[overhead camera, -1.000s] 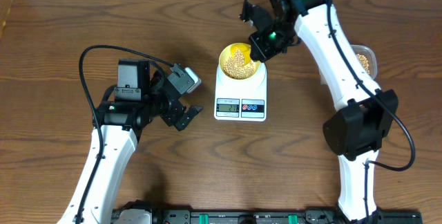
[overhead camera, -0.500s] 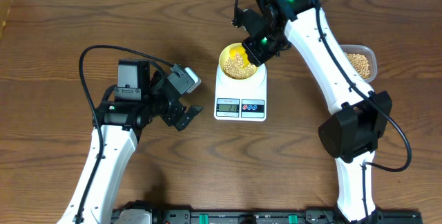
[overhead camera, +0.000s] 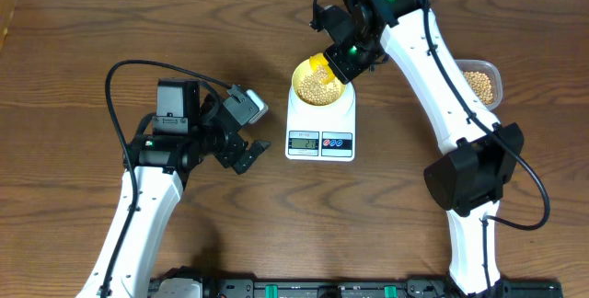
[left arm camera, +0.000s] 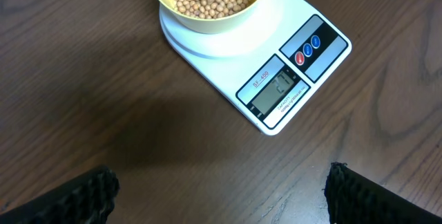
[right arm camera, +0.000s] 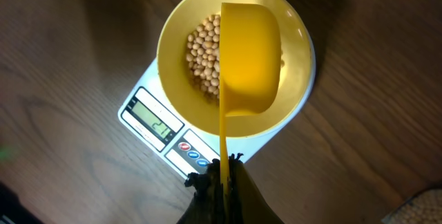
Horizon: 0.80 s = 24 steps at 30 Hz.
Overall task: Scoop item into bowl and weigh 50g on scale
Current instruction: 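Tilt the scoop to pour soybeans into the yellow bowl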
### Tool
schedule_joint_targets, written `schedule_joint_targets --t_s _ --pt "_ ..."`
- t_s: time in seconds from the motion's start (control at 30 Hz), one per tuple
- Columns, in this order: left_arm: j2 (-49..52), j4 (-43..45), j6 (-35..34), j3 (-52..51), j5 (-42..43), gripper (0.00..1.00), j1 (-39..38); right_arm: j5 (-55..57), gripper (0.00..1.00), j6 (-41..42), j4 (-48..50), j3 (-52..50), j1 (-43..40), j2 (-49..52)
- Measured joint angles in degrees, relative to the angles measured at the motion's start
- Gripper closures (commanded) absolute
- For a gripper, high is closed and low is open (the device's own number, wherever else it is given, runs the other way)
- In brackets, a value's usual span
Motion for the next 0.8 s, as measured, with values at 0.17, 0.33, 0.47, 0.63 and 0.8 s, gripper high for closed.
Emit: schedule_joint_targets --t_s 0.17,0.33,0.47,0.63,0.8 --pt "0.00 0.00 0.02 0.00 0.00 0.02 0.00 1.75 0.99 -0.79 0.00 0.11 0.87 0.00" --pt "0.00 0.00 0.02 0.00 0.00 0.02 0.00 4.13 0.99 -1.36 -0.07 0.13 2.60 0.00" --pt "0.00 0.00 0.00 0.00 0.00 0.03 0.00 5.95 0.99 -1.60 -0.15 0.13 3.43 0.00" --pt "0.00 0.00 0.00 0.00 0.00 0.02 0.00 8.48 0.99 -1.99 -0.17 0.13 4.13 0.00" --pt "0.00 0.00 0.02 0.00 0.00 0.02 0.00 9.64 0.99 -2.10 -0.17 0.13 4.42 0.00"
